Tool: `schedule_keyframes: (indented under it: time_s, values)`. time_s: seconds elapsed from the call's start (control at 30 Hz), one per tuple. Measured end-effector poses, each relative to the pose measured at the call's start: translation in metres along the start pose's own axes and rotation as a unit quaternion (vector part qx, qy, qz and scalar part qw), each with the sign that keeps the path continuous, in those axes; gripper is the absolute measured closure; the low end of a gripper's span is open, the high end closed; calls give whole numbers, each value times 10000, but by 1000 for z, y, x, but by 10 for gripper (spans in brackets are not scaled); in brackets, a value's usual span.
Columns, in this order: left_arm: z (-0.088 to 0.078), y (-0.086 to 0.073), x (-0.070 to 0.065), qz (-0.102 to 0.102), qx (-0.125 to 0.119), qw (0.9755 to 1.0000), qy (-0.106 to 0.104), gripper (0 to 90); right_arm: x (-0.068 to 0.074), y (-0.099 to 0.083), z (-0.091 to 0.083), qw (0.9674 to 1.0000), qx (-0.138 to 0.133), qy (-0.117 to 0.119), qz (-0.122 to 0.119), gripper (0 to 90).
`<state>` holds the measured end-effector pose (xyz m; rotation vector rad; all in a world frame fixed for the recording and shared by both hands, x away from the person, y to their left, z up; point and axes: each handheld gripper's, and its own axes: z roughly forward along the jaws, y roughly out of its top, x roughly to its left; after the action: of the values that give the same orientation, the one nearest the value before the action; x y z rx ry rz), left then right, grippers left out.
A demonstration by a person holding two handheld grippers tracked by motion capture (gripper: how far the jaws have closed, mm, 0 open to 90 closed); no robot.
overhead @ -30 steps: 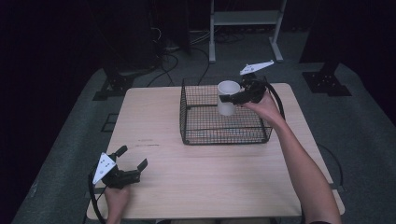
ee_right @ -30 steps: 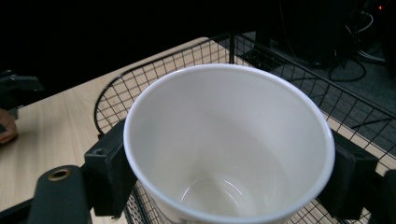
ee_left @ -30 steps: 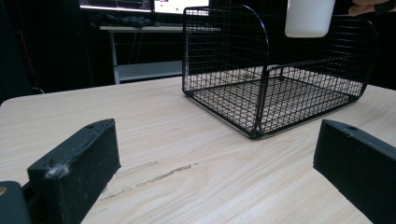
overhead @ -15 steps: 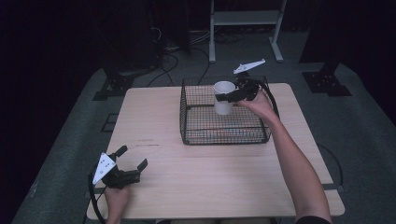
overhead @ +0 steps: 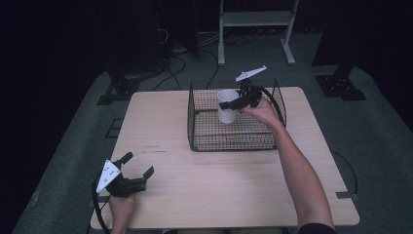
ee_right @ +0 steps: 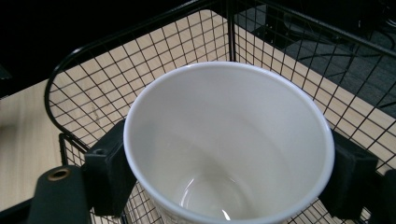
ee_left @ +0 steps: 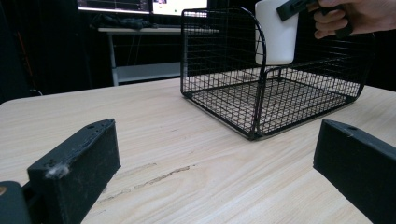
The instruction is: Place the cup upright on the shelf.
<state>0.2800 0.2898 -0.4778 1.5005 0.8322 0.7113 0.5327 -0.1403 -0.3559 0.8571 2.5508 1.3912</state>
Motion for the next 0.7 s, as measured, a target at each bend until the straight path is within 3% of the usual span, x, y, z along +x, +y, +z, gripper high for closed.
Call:
schedule_keyframes:
  time_s: [0.53,0.7]
  values:
    - [0,0,0,23,-9,10000,-23,0,-12,-10,13,9996,242,-31,151,188]
    - [0,0,-1,31,-20,10000,-29,0,-14,-15,17,9989,433,-41,192,188]
